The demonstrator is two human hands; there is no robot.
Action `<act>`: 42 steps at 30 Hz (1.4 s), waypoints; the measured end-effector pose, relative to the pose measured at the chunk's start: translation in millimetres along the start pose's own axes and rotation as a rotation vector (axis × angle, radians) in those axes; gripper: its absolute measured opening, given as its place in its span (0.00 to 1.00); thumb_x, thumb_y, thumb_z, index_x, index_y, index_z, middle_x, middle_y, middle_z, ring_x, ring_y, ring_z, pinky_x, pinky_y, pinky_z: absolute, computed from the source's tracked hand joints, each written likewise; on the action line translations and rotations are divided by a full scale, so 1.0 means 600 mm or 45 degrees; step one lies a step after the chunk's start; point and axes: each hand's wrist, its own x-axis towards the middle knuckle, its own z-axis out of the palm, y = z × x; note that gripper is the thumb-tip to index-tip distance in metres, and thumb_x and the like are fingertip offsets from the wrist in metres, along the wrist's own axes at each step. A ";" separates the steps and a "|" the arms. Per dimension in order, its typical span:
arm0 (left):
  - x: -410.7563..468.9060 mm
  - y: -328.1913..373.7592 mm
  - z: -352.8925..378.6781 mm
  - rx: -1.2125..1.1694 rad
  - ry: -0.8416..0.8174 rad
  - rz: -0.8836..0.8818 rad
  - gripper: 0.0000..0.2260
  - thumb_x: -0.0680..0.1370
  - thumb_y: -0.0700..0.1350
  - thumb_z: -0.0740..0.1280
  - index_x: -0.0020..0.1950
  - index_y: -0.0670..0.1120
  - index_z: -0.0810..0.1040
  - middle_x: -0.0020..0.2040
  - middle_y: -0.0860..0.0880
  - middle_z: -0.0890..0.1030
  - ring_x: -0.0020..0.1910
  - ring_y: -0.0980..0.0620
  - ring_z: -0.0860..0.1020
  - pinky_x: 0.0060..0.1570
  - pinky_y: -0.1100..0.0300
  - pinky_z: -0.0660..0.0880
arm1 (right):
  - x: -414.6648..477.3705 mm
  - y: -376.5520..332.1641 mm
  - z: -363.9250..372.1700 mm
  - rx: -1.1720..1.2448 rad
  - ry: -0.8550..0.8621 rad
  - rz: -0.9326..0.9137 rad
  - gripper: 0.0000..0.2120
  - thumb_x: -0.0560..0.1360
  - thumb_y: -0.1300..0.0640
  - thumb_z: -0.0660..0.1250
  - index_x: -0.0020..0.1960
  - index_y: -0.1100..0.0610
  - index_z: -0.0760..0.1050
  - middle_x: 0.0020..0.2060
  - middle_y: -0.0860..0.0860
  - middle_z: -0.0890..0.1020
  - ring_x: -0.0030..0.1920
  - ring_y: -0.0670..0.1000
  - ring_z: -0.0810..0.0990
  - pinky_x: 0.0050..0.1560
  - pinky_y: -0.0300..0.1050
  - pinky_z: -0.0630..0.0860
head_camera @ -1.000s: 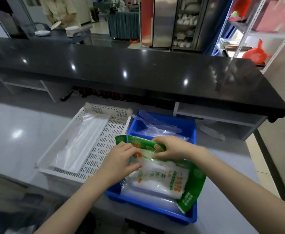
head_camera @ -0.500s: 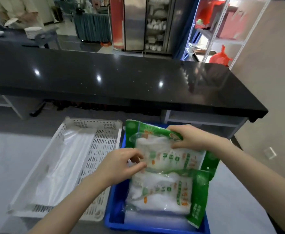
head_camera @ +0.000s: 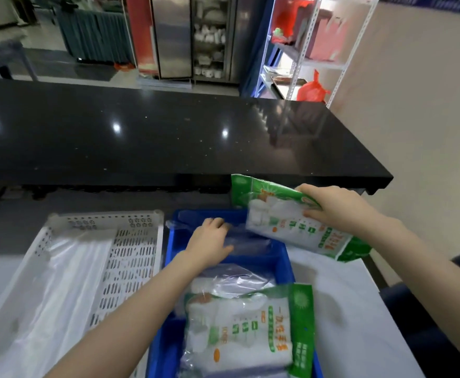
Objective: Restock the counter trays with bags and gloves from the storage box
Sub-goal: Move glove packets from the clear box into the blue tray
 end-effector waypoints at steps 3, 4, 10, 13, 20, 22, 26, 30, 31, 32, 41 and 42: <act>0.024 -0.003 0.016 0.041 -0.161 -0.083 0.32 0.75 0.59 0.62 0.76 0.50 0.58 0.74 0.46 0.64 0.71 0.43 0.62 0.66 0.46 0.64 | 0.009 0.008 0.005 0.046 0.017 -0.031 0.19 0.75 0.49 0.65 0.63 0.40 0.64 0.52 0.47 0.82 0.46 0.53 0.80 0.40 0.48 0.77; 0.028 -0.004 0.021 0.032 -0.226 -0.110 0.33 0.75 0.61 0.61 0.77 0.52 0.56 0.75 0.46 0.63 0.71 0.43 0.62 0.66 0.46 0.63 | 0.014 0.010 0.007 0.057 0.025 -0.052 0.18 0.75 0.49 0.64 0.63 0.39 0.64 0.52 0.46 0.81 0.46 0.52 0.80 0.40 0.48 0.77; 0.021 -0.005 0.038 -0.119 -0.404 -0.191 0.29 0.77 0.63 0.57 0.75 0.53 0.57 0.73 0.44 0.66 0.68 0.40 0.67 0.61 0.47 0.69 | 0.043 0.003 0.011 0.062 0.102 -0.192 0.17 0.76 0.48 0.64 0.63 0.39 0.64 0.52 0.43 0.81 0.45 0.50 0.79 0.35 0.44 0.68; -0.001 0.000 0.029 -0.172 -0.439 -0.090 0.28 0.76 0.62 0.58 0.73 0.52 0.63 0.69 0.46 0.73 0.64 0.42 0.72 0.58 0.49 0.72 | 0.061 -0.014 0.012 0.069 0.114 -0.252 0.17 0.75 0.47 0.64 0.62 0.39 0.64 0.52 0.44 0.81 0.46 0.51 0.79 0.35 0.44 0.66; -0.042 0.009 -0.003 -0.005 -0.048 0.131 0.21 0.75 0.44 0.64 0.68 0.53 0.70 0.59 0.48 0.79 0.56 0.45 0.77 0.47 0.53 0.74 | 0.109 -0.079 0.013 0.111 0.161 -0.433 0.17 0.75 0.47 0.63 0.62 0.39 0.63 0.51 0.44 0.80 0.48 0.52 0.79 0.37 0.46 0.71; -0.053 0.013 -0.012 0.058 0.092 0.213 0.22 0.74 0.40 0.65 0.67 0.51 0.71 0.56 0.47 0.80 0.54 0.45 0.77 0.44 0.53 0.73 | 0.124 -0.103 0.020 0.134 0.147 -0.473 0.16 0.75 0.48 0.64 0.60 0.40 0.64 0.50 0.45 0.80 0.46 0.52 0.79 0.37 0.47 0.72; -0.075 0.018 -0.025 0.129 0.169 0.291 0.21 0.72 0.40 0.67 0.65 0.50 0.73 0.51 0.49 0.81 0.49 0.45 0.78 0.43 0.53 0.74 | 0.149 -0.143 0.050 0.145 -0.002 -0.508 0.15 0.76 0.48 0.63 0.61 0.44 0.66 0.46 0.48 0.80 0.44 0.52 0.80 0.37 0.48 0.75; -0.096 0.016 -0.029 0.017 0.191 0.249 0.21 0.73 0.45 0.68 0.65 0.55 0.70 0.54 0.53 0.80 0.52 0.52 0.77 0.49 0.57 0.74 | 0.159 -0.165 0.089 0.237 -0.198 -0.511 0.16 0.77 0.46 0.63 0.63 0.46 0.68 0.49 0.50 0.81 0.45 0.52 0.78 0.42 0.49 0.75; -0.100 0.015 -0.030 -0.006 0.192 0.236 0.21 0.74 0.46 0.68 0.66 0.56 0.69 0.55 0.54 0.80 0.53 0.53 0.77 0.50 0.57 0.73 | 0.162 -0.167 0.095 0.303 -0.230 -0.511 0.15 0.77 0.45 0.63 0.62 0.45 0.68 0.49 0.49 0.81 0.46 0.51 0.78 0.43 0.50 0.76; -0.103 0.015 -0.031 -0.021 0.191 0.225 0.22 0.74 0.46 0.68 0.66 0.56 0.69 0.57 0.54 0.79 0.54 0.53 0.77 0.52 0.58 0.73 | 0.166 -0.167 0.099 0.360 -0.255 -0.510 0.15 0.76 0.43 0.63 0.61 0.45 0.69 0.50 0.49 0.81 0.47 0.51 0.78 0.45 0.51 0.77; -0.109 0.006 -0.027 -0.060 0.161 0.125 0.23 0.75 0.43 0.66 0.69 0.56 0.67 0.59 0.53 0.79 0.56 0.52 0.76 0.55 0.53 0.75 | 0.187 -0.144 0.165 0.134 -0.112 -0.357 0.37 0.71 0.33 0.63 0.74 0.48 0.58 0.60 0.54 0.79 0.56 0.55 0.79 0.49 0.50 0.77; -0.108 0.004 -0.025 -0.055 0.154 0.119 0.23 0.76 0.43 0.66 0.69 0.56 0.67 0.59 0.53 0.79 0.55 0.52 0.76 0.54 0.53 0.75 | 0.187 -0.144 0.173 0.147 -0.065 -0.372 0.39 0.69 0.33 0.65 0.74 0.46 0.56 0.58 0.54 0.79 0.54 0.55 0.80 0.46 0.49 0.77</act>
